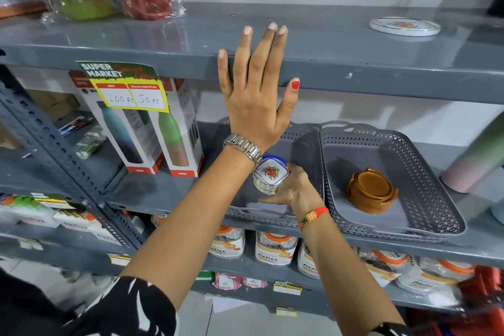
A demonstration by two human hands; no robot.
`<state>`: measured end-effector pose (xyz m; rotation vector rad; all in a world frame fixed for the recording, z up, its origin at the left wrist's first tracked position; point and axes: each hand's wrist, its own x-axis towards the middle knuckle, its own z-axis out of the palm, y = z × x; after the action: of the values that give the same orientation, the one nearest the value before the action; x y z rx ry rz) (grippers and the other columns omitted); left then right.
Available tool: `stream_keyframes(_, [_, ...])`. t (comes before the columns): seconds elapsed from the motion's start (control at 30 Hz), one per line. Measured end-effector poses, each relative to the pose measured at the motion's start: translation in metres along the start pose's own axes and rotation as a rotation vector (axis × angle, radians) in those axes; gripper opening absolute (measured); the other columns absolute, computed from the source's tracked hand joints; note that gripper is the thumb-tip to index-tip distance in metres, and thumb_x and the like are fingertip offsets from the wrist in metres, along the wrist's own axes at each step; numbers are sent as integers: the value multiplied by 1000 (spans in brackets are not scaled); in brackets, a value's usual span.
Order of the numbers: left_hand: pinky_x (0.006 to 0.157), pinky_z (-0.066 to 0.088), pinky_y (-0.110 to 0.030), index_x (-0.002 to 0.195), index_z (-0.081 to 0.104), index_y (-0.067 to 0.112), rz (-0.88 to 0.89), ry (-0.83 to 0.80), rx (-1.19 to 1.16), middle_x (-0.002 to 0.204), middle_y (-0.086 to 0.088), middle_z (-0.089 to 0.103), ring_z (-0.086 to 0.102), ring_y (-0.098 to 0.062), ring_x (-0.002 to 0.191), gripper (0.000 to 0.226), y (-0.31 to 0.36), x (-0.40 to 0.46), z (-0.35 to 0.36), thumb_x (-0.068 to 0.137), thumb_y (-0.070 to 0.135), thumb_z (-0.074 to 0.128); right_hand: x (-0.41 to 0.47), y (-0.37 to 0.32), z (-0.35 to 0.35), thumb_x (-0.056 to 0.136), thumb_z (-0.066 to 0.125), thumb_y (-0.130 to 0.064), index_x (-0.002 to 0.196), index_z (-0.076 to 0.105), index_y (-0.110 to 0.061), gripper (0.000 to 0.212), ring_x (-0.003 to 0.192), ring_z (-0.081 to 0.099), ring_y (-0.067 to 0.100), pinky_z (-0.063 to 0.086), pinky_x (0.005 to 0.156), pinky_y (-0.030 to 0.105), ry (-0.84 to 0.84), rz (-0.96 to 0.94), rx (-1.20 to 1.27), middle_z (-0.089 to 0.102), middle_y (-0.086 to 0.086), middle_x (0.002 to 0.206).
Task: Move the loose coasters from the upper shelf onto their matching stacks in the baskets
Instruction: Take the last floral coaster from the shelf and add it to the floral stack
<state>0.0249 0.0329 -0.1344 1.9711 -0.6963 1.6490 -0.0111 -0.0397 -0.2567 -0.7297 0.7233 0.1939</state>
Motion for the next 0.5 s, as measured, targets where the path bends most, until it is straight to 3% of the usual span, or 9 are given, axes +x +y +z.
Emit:
stream_keyframes(0.03, [114,7,-42,132,44,8,2,2,-4,134,-6,52,33,-27,130,56,0,0,0,94,41,22,1,0,-2,93,32,-37,122,59,-9,49,123,51,33,30,110,46,0,19,-12,49,13,141])
stream_keyframes(0.1, [114,7,-42,133,41,10,1,8,-9,134,-6,52,33,-26,131,54,-1,-1,1,94,41,22,-8,1,-3,88,38,-42,110,62,-8,48,122,51,34,30,111,47,20,20,17,60,17,126])
stream_keyframes(0.2, [115,7,-42,134,38,12,-1,10,-15,134,-6,52,33,-26,131,53,-1,-1,2,95,42,20,-33,3,-1,89,48,-33,83,58,-10,26,91,56,28,41,87,39,100,-131,17,60,11,89])
stream_keyframes(0.27, [115,6,-41,134,38,12,-1,9,-17,135,-6,51,32,-26,131,53,0,-1,1,95,42,19,-52,7,-1,92,48,-23,85,58,-15,15,90,55,23,42,81,35,133,-328,-2,61,6,90])
stream_keyframes(0.37, [115,5,-41,135,38,12,2,5,-20,135,-5,50,32,-26,132,53,-1,-2,0,95,42,21,-96,5,4,96,43,-6,94,65,-14,23,99,61,20,46,92,34,147,-766,-15,68,6,99])
stream_keyframes(0.5, [115,4,-41,137,36,13,3,-16,-24,138,-3,46,30,-25,134,53,-2,-1,-1,95,42,21,-153,-13,16,86,49,1,77,66,-14,25,77,64,15,51,75,22,37,-1347,-187,71,-7,74])
